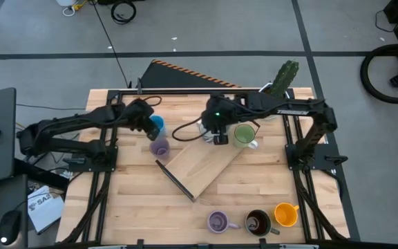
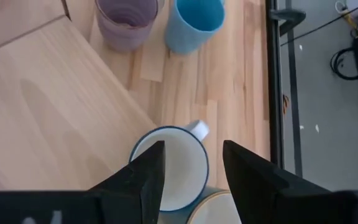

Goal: Place coffee mugs
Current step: Put the light blue cup on the shelf

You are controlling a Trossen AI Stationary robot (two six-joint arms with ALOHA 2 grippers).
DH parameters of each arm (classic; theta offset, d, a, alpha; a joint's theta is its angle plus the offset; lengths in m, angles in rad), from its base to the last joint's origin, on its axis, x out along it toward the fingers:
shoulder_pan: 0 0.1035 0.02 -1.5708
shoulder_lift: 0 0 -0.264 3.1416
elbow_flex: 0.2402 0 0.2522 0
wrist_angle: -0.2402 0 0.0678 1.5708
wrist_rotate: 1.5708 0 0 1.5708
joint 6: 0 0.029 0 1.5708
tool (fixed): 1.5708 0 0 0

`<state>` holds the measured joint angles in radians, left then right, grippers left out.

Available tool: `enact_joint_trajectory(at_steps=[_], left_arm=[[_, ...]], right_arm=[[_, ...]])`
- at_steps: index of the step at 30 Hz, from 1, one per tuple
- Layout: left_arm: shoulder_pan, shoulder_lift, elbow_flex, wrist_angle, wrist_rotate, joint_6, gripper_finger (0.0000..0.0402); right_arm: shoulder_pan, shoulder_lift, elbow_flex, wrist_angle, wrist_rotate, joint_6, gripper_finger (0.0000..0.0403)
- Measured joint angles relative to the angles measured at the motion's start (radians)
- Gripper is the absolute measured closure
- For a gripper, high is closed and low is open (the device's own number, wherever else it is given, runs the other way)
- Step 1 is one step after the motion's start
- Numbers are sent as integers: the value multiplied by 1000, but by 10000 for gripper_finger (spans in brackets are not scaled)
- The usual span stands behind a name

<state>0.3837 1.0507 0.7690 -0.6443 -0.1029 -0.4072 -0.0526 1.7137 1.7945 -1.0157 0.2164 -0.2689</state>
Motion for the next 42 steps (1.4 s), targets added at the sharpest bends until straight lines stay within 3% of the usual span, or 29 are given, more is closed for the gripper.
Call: enact_joint_trajectory(at_steps=[7, 14, 27, 35, 42], left_arm=[[42, 145, 63, -2, 111, 30, 290], [42, 246, 141, -45, 119, 73, 290], [33, 383, 142, -85, 87, 154, 293], [27, 421, 143, -81, 67, 196, 369], [22, 419, 250, -175, 74, 208, 373]], right_arm=[[1, -113, -200, 137, -5, 4, 236], [13, -171, -292, 204, -12, 14, 236], [27, -164, -304, 218, -38, 19, 236], [27, -164, -304, 222, -38, 15, 236], [27, -186, -303, 174, -24, 11, 236]])
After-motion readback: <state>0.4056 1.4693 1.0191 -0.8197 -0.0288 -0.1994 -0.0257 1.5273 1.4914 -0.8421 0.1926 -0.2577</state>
